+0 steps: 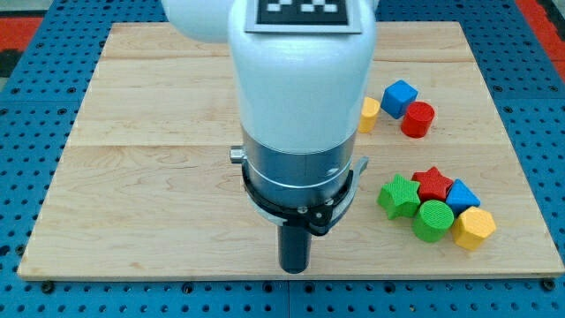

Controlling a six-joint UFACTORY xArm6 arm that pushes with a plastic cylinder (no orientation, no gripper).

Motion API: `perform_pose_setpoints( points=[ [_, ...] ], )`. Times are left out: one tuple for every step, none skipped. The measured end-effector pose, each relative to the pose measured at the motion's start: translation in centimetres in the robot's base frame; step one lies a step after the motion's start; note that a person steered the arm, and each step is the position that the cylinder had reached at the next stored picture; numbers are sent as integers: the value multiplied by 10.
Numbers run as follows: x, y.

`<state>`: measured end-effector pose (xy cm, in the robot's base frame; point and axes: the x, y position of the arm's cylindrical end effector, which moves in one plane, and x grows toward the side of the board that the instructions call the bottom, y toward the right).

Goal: Point at the bottom of the yellow hexagon

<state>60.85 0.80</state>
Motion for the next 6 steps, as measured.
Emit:
perform_pose_setpoints(
  points=[
    [0,0],
    [0,6],
    [0,8],
    [4,16],
    [5,61],
    [4,147]
  ],
)
